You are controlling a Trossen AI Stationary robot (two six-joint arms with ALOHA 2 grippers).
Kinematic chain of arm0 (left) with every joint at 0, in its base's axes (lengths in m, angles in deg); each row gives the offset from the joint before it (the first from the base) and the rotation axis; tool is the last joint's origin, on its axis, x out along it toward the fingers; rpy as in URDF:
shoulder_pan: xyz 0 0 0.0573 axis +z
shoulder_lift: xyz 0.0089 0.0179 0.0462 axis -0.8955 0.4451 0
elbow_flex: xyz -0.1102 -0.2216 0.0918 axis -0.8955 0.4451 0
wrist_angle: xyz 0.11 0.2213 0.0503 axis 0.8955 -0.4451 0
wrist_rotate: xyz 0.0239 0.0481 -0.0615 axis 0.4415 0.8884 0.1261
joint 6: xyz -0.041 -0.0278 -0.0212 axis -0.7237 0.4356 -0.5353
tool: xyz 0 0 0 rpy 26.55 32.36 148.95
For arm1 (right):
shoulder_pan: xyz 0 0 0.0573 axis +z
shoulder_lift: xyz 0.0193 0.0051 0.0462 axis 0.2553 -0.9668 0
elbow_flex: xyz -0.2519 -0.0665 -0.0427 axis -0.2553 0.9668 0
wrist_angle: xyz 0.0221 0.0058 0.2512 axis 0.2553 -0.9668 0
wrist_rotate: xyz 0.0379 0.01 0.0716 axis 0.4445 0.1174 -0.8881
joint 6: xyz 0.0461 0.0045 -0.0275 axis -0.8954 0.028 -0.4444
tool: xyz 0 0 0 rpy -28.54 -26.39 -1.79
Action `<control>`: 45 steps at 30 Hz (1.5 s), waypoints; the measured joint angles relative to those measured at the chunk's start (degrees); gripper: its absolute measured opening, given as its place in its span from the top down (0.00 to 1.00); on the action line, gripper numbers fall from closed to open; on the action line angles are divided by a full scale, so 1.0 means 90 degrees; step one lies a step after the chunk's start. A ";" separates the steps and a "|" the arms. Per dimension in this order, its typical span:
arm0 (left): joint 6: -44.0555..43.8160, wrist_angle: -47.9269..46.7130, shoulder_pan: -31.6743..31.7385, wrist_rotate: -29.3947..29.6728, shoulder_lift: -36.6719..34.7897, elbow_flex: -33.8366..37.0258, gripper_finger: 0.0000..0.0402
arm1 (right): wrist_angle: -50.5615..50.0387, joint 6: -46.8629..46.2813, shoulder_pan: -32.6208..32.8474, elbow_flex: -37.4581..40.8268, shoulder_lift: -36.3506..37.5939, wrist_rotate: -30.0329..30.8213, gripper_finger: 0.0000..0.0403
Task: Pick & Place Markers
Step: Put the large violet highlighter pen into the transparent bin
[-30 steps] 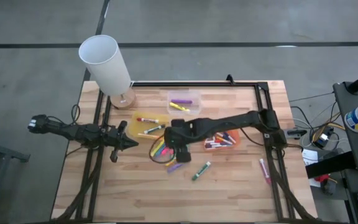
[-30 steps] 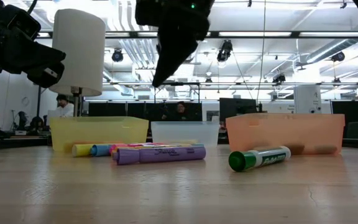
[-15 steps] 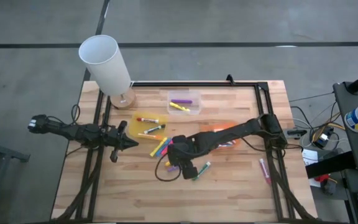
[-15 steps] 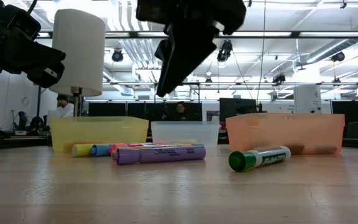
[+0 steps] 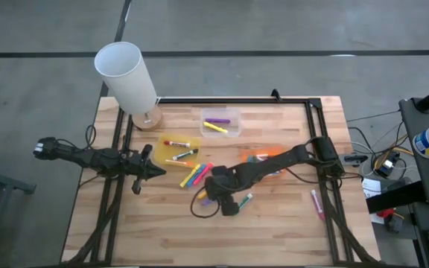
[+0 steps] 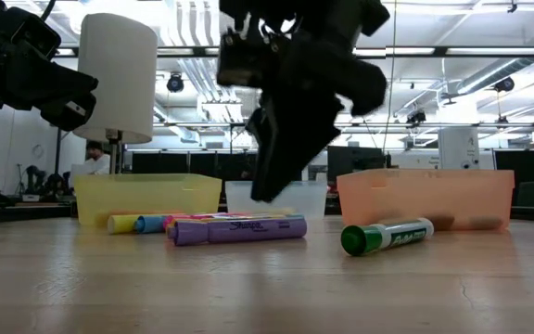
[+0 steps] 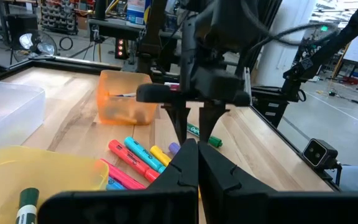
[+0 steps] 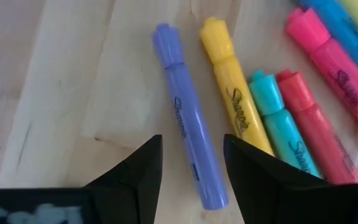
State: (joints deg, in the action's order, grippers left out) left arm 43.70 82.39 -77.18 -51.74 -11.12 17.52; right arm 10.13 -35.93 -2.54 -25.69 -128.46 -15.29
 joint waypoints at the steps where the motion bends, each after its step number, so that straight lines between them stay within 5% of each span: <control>1: 0.0001 0.0000 0.0000 0.0001 0.0001 0.0000 1.00 | 0.0006 -0.0003 0.0000 0.0046 0.0000 0.0001 0.60; 25: 0.0001 -0.0001 -0.0001 0.0002 0.0002 0.0000 1.00 | 0.0885 -0.0839 0.0012 0.0984 0.0007 0.0026 0.80; 45: 0.0002 0.0000 0.0000 0.0001 0.0000 0.0000 1.00 | -0.0126 -0.0851 0.0126 -0.0052 0.0017 0.0247 0.83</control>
State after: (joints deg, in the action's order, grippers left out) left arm 43.72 82.39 -77.18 -51.72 -11.12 17.52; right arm 9.00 -43.59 -1.41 -26.15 -128.31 -13.07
